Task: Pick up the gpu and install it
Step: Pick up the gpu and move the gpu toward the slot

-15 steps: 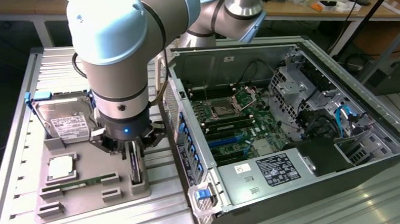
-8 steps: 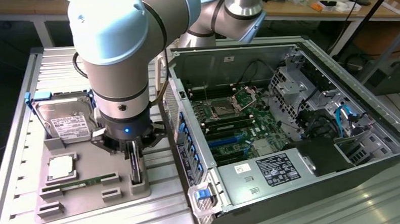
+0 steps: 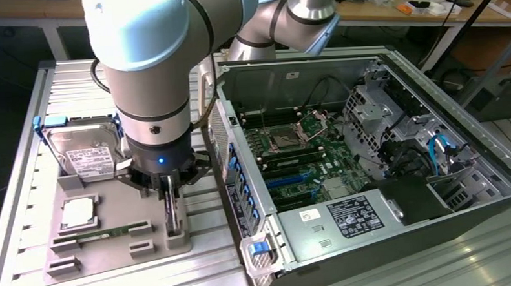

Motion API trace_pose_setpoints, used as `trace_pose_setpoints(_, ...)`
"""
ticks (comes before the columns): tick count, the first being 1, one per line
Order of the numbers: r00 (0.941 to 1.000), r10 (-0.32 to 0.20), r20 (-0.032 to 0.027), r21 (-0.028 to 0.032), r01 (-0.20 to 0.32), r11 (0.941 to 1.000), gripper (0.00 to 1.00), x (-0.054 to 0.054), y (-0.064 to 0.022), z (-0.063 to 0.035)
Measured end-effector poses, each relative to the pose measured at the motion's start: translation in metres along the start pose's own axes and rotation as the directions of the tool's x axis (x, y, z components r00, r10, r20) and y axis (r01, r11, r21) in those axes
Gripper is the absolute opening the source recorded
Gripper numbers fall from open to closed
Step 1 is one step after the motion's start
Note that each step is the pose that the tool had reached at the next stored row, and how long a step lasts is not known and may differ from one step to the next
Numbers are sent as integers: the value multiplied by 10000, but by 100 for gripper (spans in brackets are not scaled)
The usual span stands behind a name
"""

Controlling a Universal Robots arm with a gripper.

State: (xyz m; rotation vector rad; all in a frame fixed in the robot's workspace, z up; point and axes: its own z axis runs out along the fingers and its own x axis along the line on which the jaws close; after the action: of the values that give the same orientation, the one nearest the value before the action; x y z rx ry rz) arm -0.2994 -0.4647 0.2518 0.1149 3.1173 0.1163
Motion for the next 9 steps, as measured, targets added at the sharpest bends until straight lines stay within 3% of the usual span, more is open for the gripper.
trace_pose_setpoints(9, 10000, -47, -3, -2, 47, 10000, 27, -7, 31, -414)
